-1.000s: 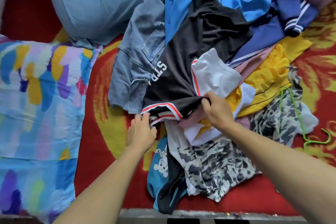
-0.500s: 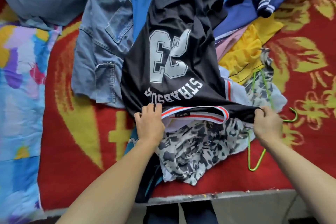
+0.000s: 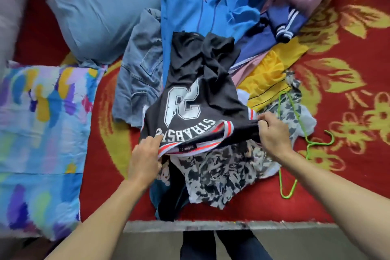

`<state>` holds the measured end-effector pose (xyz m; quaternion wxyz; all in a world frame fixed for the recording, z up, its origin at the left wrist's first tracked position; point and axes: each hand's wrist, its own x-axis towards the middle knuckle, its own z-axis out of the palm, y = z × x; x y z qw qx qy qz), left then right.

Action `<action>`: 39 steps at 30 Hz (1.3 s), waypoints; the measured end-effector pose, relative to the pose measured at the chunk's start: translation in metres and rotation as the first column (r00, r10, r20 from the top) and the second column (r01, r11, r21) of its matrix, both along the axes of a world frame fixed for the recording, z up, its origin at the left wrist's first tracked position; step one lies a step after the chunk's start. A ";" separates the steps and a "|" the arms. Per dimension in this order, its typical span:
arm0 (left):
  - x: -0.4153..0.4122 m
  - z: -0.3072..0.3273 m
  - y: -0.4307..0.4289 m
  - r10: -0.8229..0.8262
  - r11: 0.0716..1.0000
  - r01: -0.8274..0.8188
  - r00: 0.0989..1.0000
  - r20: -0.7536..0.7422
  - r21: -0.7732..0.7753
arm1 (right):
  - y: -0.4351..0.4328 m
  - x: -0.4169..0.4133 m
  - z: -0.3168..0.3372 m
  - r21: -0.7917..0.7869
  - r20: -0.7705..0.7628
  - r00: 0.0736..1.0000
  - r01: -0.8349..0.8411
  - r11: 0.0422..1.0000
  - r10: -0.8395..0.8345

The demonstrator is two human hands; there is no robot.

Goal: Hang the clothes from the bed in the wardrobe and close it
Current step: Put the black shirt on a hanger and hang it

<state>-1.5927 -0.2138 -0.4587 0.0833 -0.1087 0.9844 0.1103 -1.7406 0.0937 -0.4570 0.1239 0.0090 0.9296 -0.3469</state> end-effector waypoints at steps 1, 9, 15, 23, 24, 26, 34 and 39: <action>0.006 0.017 -0.002 0.043 0.999 -0.043 0.999 -0.002 0.012 | 0.002 0.000 0.017 0.039 -0.001 0.992 -0.129 0.991 0.129; 0.063 0.145 -0.033 0.381 0.924 -0.363 0.890 -0.251 0.116 | 0.003 0.039 0.130 0.147 -0.226 0.831 -0.487 0.861 0.509; 0.114 0.226 -0.012 0.453 0.891 -0.343 0.690 -0.564 0.297 | 0.009 0.115 0.203 -0.140 -0.506 0.844 -0.284 0.948 0.178; 0.208 0.318 0.006 0.353 0.932 -0.154 0.600 -0.718 0.329 | 0.031 0.213 0.300 -0.376 -0.605 0.792 -0.188 0.907 -0.086; 0.214 0.330 0.008 0.321 0.944 -0.144 0.604 -0.730 0.297 | 0.034 0.220 0.313 -0.382 -0.616 0.781 -0.180 0.906 -0.104; 0.220 0.351 0.012 0.266 0.963 -0.128 0.615 -0.742 0.239 | 0.040 0.231 0.336 -0.386 -0.625 0.771 -0.170 0.907 -0.122; 0.198 0.341 0.017 0.271 0.957 -0.131 0.718 -0.641 0.258 | 0.073 0.220 0.329 -0.371 -0.531 0.834 -0.070 0.926 -0.150; 0.153 0.283 0.033 0.224 0.963 -0.138 0.887 -0.404 0.232 | 0.094 0.179 0.255 -0.106 -0.350 0.935 0.016 0.994 -0.052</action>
